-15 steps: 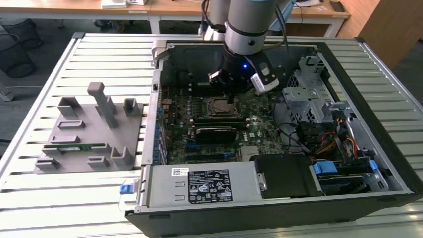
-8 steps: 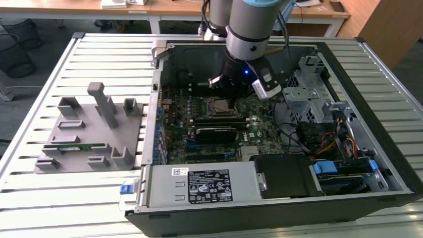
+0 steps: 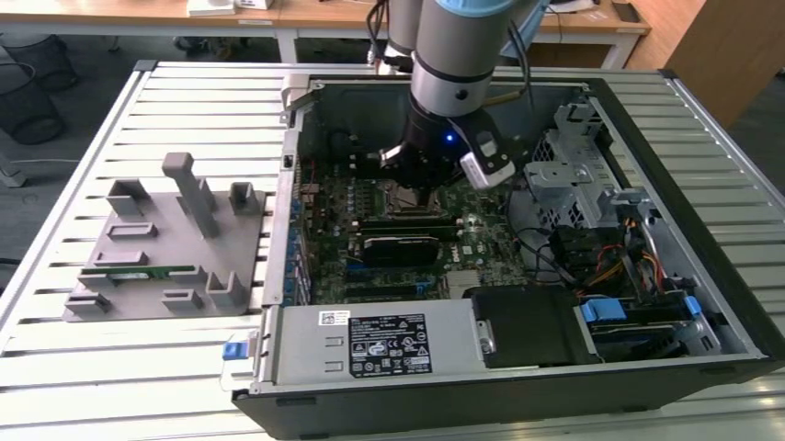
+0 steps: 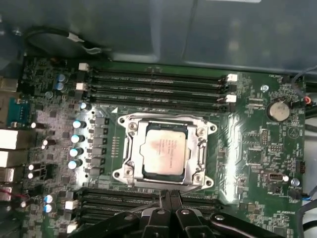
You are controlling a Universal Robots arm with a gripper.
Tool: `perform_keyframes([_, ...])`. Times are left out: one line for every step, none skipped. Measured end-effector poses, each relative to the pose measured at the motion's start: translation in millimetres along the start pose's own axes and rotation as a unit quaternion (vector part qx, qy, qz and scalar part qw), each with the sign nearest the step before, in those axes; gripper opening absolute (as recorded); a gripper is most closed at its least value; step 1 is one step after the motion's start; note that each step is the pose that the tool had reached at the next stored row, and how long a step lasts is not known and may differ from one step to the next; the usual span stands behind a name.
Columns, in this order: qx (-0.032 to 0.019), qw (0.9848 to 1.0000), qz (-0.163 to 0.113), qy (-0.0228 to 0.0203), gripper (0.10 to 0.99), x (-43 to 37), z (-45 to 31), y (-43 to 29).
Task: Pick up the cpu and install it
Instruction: 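Install the second cpu locking lever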
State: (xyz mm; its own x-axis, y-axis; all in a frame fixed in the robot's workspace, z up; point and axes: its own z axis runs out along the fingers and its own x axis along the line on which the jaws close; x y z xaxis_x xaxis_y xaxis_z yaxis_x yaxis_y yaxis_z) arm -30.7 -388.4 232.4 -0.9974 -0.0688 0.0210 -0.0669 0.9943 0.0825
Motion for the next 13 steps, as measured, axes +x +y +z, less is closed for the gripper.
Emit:
perform_keyframes([0.0000,1.0000,0.000,0.0000,0.106,1.1,-0.1,-0.8])
perform_keyframes([0.0000,1.0000,0.000,0.0000,0.106,2.6,-0.1,-1.4])
perform_keyframes([0.0000,1.0000,0.000,0.0000,0.106,4.8,-0.1,-1.9])
perform_keyframes([0.0001,1.0000,0.000,-0.0001,0.106,7.5,-0.1,-2.1])
perform_keyframes([0.0000,1.0000,0.000,-0.0002,0.106,10.9,0.0,-2.2])
perform_keyframes([0.0000,1.0000,0.000,-0.0003,0.106,14.2,0.1,-2.3])
perform_keyframes([0.0001,1.0000,0.000,-0.0003,0.106,16.7,0.1,-2.4])
perform_keyframes([0.0001,1.0000,0.000,-0.0003,0.106,18.6,0.1,-2.4])
perform_keyframes([0.0001,1.0000,0.000,-0.0004,0.106,19.1,0.4,-2.3])
perform_keyframes([0.0000,1.0000,0.000,-0.0004,0.106,19.1,1.3,-2.4])
perform_keyframes([0.0001,1.0000,0.000,0.0000,0.106,19.1,2.7,-2.6])
perform_keyframes([0.0000,1.0000,0.000,0.0006,0.106,19.1,4.6,-2.7])
perform_keyframes([0.0000,1.0000,0.000,0.0012,0.106,19.1,6.4,-2.9])
